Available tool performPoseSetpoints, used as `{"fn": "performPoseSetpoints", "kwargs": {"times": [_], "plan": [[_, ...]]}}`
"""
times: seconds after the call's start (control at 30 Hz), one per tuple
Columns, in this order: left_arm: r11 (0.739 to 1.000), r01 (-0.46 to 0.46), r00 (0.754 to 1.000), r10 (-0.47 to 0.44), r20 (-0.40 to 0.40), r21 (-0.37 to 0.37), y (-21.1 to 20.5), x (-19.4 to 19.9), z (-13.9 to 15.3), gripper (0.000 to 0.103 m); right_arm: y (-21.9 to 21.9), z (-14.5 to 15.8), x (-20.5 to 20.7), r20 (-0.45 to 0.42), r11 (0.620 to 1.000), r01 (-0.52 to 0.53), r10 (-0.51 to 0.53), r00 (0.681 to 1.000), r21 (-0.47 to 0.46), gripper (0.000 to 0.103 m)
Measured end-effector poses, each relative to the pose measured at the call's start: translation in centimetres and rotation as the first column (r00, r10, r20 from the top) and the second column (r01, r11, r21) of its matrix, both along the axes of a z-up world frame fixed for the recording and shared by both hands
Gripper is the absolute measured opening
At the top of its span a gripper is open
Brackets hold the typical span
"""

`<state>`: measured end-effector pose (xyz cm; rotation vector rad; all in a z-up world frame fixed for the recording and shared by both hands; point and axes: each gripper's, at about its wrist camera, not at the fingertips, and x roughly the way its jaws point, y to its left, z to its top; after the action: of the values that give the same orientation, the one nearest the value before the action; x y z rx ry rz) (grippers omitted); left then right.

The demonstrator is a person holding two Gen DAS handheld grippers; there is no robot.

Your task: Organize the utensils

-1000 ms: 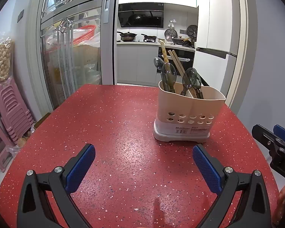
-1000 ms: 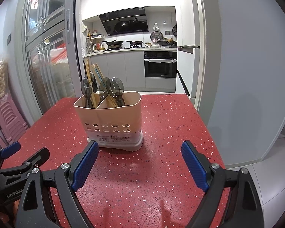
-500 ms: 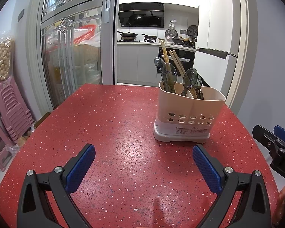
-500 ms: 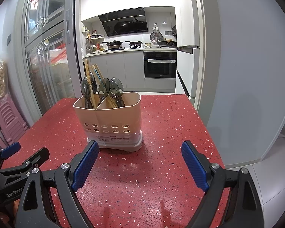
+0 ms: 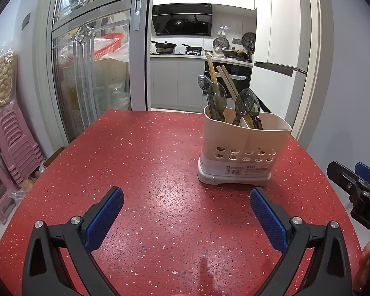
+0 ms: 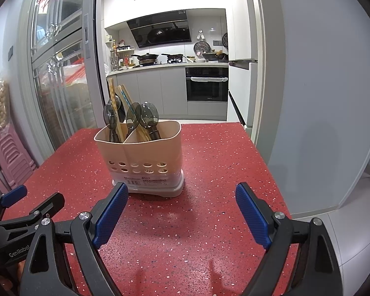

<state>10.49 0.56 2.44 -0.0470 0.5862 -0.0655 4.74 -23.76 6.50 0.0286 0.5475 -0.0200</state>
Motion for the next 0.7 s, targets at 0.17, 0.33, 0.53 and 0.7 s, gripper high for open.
{"fn": "performPoseSetpoints", "kwargs": {"times": [0.17,0.33,0.53,0.7], "plan": [[1.000,0.000,1.000,0.000,0.000,0.000,0.01,-0.02,0.02,0.103,-0.01,0.02,-0.01,-0.001,1.000,0.000,0.000,1.000,0.001,0.091],[1.000,-0.001,1.000,0.001,0.002,0.002,-0.14,0.05,0.07,0.103,0.00,0.10,-0.03,-0.003,1.000,0.001,-0.001,1.000,0.001,0.091],[1.000,-0.002,1.000,0.002,0.001,0.008,-0.31,0.12,0.07,0.103,-0.02,0.14,-0.04,-0.001,1.000,0.002,-0.002,1.000,0.001,0.091],[1.000,0.000,1.000,0.000,0.003,0.012,-0.41,0.06,0.17,0.103,-0.04,0.13,-0.06,-0.002,1.000,0.002,-0.002,1.000,0.003,0.091]]}}
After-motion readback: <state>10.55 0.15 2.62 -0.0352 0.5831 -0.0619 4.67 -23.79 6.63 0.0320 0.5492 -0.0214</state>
